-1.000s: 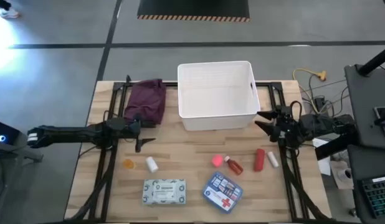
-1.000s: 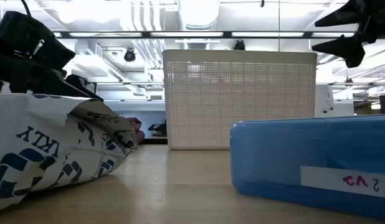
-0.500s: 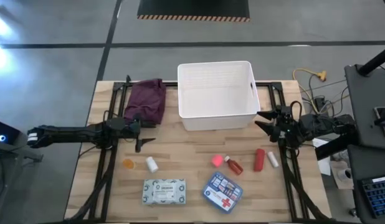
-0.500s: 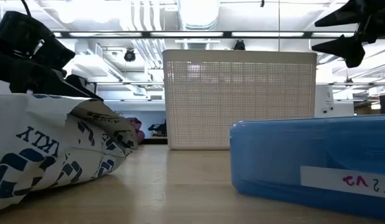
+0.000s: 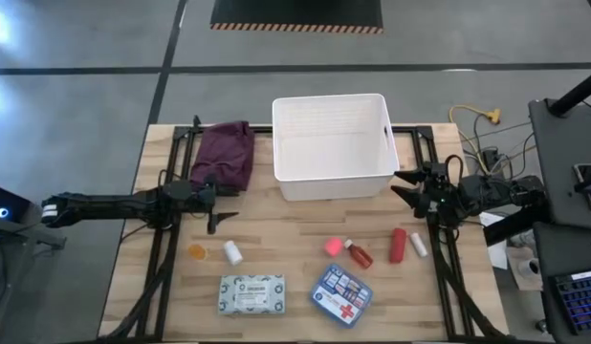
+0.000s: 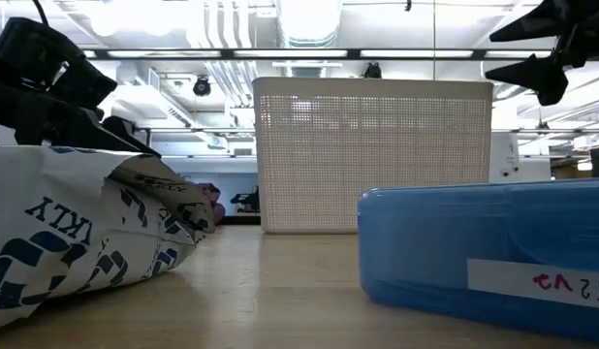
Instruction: Pick & place medical supplies in basket/bin
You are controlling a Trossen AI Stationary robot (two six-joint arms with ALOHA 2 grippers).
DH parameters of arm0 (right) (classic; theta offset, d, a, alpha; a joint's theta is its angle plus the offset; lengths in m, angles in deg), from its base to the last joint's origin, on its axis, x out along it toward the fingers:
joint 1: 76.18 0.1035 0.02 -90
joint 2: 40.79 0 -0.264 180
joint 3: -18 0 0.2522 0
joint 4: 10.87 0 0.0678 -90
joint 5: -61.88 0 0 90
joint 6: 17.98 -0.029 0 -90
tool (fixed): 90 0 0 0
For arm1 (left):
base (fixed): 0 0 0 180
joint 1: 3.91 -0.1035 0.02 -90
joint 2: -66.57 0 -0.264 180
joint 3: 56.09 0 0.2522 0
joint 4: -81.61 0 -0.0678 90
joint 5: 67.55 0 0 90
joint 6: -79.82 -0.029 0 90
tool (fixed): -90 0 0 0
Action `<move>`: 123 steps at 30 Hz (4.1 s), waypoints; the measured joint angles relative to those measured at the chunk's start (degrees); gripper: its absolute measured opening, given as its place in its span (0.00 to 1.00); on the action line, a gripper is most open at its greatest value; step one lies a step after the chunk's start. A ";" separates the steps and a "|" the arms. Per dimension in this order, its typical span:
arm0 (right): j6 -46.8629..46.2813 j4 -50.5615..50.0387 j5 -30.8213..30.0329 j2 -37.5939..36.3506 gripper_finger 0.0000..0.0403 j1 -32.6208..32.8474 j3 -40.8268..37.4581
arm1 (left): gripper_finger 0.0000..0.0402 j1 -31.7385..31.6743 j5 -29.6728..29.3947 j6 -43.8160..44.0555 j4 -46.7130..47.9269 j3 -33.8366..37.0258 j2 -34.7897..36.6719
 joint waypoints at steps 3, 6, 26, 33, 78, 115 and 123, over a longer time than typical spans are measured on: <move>0.00 0.02 0.01 -0.02 0.75 0.00 0.00 | 0.64 0.01 0.00 0.02 -0.01 0.00 -0.01; -0.02 0.02 0.02 -0.02 0.75 0.00 0.00 | 0.64 0.01 0.00 0.00 -0.01 0.00 -0.02; 37.36 7.67 -4.11 0.11 0.75 0.00 -0.51 | 0.64 0.00 0.00 0.02 -0.01 0.00 0.00; 5.44 17.38 -5.18 0.53 0.75 0.00 -0.03 | 0.64 0.00 0.00 0.01 -0.01 0.00 0.00; -38.80 -15.42 -4.58 26.02 0.75 -0.11 22.29 | 0.64 0.11 -1.21 64.33 -6.96 0.02 0.07; -45.89 -54.44 47.38 74.64 0.64 0.31 22.77 | 0.64 0.13 -0.86 71.61 -6.89 0.01 0.04; -59.32 -52.11 51.56 74.45 0.51 1.22 22.43 | 0.64 0.13 -0.86 71.63 -6.83 0.02 0.04</move>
